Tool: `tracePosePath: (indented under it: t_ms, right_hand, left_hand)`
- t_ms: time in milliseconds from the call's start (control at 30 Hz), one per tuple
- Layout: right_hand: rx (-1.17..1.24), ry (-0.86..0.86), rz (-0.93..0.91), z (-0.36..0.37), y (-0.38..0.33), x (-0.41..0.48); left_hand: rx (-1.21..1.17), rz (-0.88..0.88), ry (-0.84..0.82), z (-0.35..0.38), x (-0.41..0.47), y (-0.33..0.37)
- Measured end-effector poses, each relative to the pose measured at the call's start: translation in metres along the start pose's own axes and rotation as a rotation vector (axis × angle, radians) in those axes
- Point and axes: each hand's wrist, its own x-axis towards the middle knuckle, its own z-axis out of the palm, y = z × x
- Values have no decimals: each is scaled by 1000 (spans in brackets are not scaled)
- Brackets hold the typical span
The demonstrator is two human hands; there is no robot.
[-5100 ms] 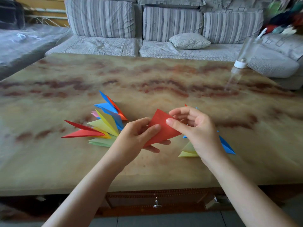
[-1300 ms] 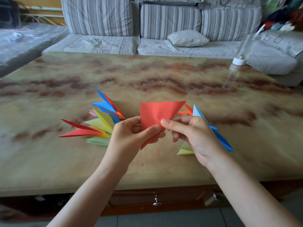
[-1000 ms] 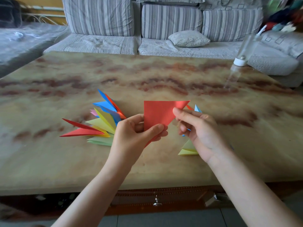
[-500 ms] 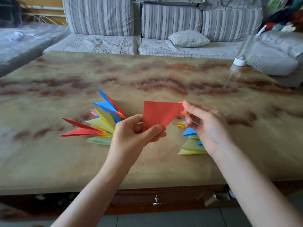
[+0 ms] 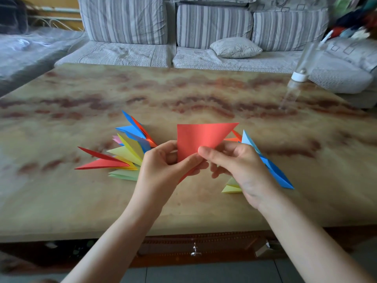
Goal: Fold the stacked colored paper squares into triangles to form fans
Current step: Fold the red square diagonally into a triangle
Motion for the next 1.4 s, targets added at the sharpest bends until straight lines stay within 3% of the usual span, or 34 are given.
tracePosePath:
  t_ms: [567, 1000, 1400]
  right_hand:
    - [12, 208, -53, 5, 4, 4]
    - [296, 302, -62, -16, -8, 15]
    - [78, 4, 34, -17, -4, 9]
  left_hand:
    - [101, -11, 46, -1, 0, -1]
    - [38, -60, 107, -20, 1, 2]
    - [-41, -88, 33, -12, 4, 5]
